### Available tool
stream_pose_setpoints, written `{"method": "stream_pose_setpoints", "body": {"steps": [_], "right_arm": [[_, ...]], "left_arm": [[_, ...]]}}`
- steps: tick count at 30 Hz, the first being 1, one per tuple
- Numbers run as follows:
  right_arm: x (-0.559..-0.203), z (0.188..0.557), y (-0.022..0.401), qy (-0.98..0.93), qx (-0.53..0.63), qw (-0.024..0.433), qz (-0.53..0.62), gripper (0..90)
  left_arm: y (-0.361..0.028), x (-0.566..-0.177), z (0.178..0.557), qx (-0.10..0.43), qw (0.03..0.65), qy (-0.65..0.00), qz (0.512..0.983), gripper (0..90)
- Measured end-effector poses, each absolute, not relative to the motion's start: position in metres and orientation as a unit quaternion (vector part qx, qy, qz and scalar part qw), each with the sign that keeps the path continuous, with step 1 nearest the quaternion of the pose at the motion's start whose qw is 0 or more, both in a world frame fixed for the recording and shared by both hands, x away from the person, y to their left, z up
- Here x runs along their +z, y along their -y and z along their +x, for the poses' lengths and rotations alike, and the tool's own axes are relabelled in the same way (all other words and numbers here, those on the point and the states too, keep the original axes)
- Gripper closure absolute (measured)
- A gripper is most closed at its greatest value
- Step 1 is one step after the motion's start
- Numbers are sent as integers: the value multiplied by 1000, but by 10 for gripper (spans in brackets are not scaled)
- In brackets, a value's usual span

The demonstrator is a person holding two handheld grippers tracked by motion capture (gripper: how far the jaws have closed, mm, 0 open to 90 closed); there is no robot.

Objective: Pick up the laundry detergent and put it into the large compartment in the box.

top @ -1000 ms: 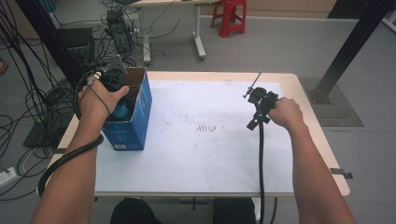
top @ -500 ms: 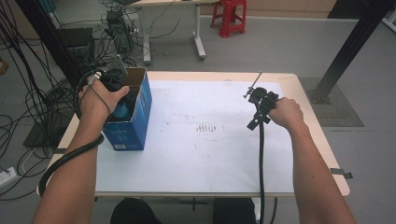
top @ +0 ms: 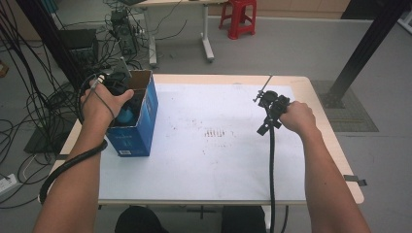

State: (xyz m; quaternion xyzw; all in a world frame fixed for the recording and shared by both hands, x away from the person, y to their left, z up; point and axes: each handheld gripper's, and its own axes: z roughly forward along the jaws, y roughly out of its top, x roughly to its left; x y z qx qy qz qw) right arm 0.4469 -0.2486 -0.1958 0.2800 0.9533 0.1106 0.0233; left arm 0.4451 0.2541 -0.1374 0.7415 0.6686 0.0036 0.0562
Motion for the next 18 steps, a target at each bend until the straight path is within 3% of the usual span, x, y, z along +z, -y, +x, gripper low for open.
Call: {"method": "stream_pose_setpoints", "body": {"steps": [18], "right_arm": [[-196,448,247,-954,110,22,279,31]], "left_arm": [[-252,-137,445,7,55,-670,741,375]]}}
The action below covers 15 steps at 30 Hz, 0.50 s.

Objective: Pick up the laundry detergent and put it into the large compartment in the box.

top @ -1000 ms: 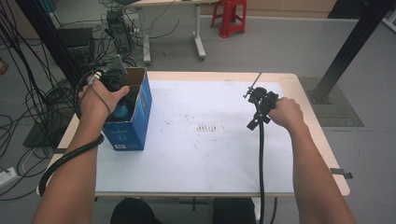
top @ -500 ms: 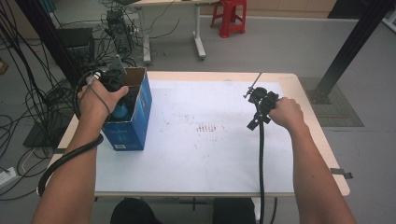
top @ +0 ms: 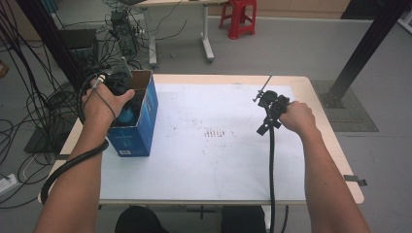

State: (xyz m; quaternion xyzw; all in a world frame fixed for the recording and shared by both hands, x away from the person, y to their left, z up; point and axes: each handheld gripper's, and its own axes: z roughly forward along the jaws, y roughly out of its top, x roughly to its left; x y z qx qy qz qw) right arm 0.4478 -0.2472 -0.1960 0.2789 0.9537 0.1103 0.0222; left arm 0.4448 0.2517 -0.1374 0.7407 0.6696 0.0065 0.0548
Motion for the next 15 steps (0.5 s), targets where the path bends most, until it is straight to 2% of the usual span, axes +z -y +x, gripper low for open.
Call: {"method": "stream_pose_setpoints", "body": {"steps": [15], "right_arm": [[-196,449,245,-955,109,22,276,32]], "left_arm": [[-252,-138,444,7,56,-671,739,375]]}}
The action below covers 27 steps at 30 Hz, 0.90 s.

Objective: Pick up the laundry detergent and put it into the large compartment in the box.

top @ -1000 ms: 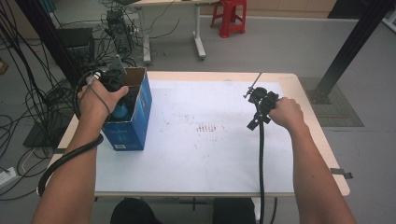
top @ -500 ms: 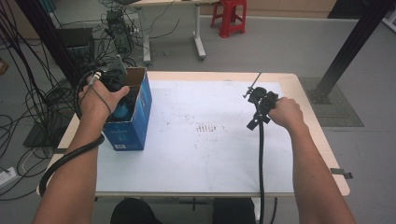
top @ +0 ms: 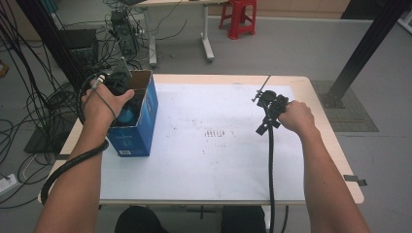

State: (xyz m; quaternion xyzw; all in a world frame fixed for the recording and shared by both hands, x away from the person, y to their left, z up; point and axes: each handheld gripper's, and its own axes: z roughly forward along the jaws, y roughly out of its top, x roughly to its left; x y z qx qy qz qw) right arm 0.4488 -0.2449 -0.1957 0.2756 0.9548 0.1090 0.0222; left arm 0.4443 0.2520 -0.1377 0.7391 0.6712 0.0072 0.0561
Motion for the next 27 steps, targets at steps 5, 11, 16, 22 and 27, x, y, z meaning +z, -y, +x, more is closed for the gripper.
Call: {"method": "stream_pose_setpoints", "body": {"steps": [5,11,16,22,27], "right_arm": [[-196,449,244,-955,108,21,276,32],[-197,449,245,-955,109,21,276,32],[-197,449,245,-955,107,21,276,32],[-197,450,244,-955,108,20,276,32],[-198,450,244,-955,108,19,276,32]], "left_arm": [[-251,-137,444,8,54,-671,740,375],[-252,-137,445,6,55,-673,738,375],[-252,-137,446,6,52,-673,738,374],[-251,-138,444,11,56,-674,736,372],[-251,-136,442,9,62,-676,734,338]]}}
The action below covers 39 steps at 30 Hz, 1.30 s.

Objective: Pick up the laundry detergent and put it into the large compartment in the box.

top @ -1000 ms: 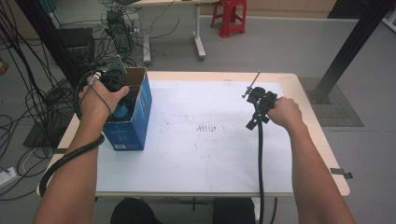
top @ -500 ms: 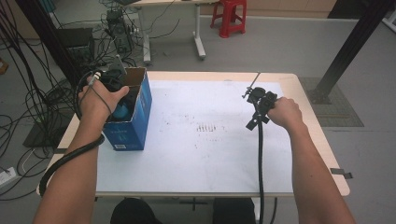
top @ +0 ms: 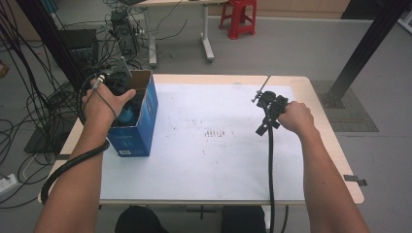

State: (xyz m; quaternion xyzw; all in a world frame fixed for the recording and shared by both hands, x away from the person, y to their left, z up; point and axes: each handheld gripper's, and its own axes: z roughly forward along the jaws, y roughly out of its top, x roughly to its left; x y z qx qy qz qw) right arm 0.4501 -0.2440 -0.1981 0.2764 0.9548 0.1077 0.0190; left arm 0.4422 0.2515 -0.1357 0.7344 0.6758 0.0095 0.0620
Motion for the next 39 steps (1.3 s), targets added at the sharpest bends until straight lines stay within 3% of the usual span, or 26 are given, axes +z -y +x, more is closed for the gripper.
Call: {"method": "stream_pose_setpoints", "body": {"steps": [39], "right_arm": [[-197,448,241,-955,109,19,275,31]], "left_arm": [[-238,-98,433,41,59,-676,733,282]]}}
